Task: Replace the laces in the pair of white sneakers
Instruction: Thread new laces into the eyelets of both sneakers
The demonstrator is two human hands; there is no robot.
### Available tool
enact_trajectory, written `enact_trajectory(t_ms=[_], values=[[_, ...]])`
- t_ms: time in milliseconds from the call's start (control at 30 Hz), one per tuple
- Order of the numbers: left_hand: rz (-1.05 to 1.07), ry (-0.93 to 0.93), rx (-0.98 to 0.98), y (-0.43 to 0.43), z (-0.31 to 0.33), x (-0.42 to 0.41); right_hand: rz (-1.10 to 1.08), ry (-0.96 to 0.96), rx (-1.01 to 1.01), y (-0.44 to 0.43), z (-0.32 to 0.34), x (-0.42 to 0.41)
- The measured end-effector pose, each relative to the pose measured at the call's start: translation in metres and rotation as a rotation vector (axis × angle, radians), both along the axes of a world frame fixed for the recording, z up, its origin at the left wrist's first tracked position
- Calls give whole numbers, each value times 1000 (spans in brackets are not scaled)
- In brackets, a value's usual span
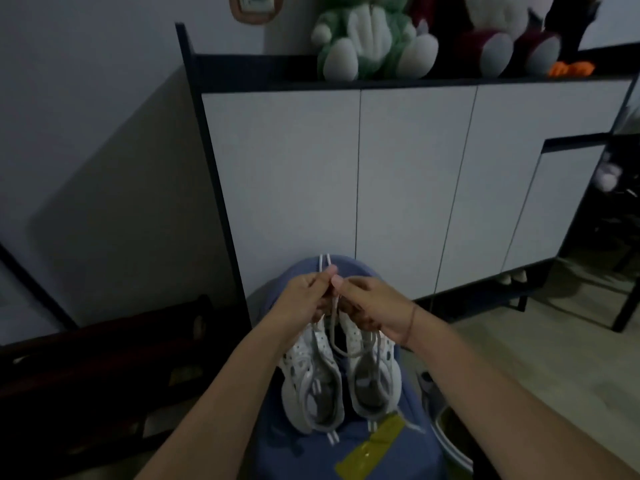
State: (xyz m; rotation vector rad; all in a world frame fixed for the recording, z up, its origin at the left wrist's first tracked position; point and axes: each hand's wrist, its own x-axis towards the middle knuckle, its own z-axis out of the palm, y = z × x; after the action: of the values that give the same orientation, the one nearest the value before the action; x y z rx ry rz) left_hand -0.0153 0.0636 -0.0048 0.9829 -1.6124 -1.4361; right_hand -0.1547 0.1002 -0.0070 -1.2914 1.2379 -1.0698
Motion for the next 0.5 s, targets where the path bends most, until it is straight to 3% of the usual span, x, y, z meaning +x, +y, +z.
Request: enact_trajectory(t_ms=[167, 333, 433, 500], values=[[35, -46, -16, 8, -42, 7, -93, -68, -64, 3, -43, 3], [148, -25, 35, 8, -86, 28, -342, -900, -36, -9, -64, -32], [253, 34, 67, -1, -91, 41, -485, -1187, -66, -8, -61, -71], [307, 91, 63, -6, -87, 45, -547, -1270, -82, -3, -66, -84]])
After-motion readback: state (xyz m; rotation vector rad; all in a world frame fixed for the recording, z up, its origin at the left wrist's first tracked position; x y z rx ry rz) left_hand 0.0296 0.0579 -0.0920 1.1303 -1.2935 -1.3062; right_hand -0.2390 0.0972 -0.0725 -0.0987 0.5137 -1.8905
